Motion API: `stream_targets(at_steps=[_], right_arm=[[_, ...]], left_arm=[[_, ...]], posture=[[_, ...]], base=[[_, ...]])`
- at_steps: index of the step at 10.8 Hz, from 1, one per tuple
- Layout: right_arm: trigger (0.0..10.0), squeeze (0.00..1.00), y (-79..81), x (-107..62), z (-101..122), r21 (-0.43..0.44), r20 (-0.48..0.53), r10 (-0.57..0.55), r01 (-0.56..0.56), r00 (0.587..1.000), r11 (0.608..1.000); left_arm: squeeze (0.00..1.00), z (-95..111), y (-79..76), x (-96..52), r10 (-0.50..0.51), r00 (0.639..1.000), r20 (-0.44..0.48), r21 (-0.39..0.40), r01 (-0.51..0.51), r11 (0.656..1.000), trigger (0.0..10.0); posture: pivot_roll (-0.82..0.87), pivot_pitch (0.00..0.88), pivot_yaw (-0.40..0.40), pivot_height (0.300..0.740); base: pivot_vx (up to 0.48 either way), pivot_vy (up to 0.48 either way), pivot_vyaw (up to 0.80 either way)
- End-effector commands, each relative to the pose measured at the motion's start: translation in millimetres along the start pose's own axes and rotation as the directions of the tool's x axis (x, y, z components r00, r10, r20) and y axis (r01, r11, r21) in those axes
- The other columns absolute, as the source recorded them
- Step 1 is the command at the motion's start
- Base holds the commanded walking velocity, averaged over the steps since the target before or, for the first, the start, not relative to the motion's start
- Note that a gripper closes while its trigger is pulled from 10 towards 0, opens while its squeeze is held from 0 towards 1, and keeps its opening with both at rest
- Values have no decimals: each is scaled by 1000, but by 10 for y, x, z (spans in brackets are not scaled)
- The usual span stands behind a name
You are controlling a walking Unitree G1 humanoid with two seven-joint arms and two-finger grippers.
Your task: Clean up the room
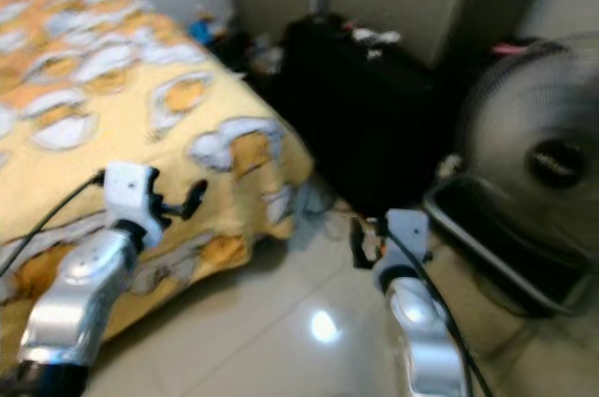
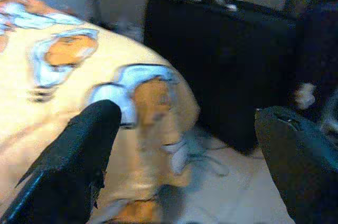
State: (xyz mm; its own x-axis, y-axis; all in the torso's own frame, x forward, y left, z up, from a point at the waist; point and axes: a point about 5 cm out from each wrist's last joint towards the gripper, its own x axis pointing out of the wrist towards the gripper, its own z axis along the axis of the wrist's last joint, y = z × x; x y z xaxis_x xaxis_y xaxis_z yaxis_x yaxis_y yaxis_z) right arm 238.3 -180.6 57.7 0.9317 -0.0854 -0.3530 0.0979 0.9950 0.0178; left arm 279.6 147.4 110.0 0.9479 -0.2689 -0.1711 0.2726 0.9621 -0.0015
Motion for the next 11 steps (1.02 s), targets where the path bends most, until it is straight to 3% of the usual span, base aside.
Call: stream_targets(at_steps=[1,3,8,11], right_arm=[[10000,0,32,10,52,7,28,0,0,1000,1000],[10000,0,20,17,35,6,23,-12,11,1000,1000],[10000,0,-82,62,46,-6,8,-66,67,998,998],[10000,0,-107,8,-13,25,2,-101,101,995,995]], left_arm=[[192,70,70,-3,12,1000,17,20,-12,1000,10000],[196,80,75,9,11,1000,18,21,-12,1000,10000],[192,75,167,41,59,998,28,-4,-59,998,10000],[188,76,164,90,20,999,27,16,-21,1000,10000]], posture=[[-36,0,-7,740],[-32,0,-9,740],[-65,0,-10,740],[-76,0,13,740]], base=[[379,0,0],[384,0,0],[381,0,-735],[371,0,-763]])
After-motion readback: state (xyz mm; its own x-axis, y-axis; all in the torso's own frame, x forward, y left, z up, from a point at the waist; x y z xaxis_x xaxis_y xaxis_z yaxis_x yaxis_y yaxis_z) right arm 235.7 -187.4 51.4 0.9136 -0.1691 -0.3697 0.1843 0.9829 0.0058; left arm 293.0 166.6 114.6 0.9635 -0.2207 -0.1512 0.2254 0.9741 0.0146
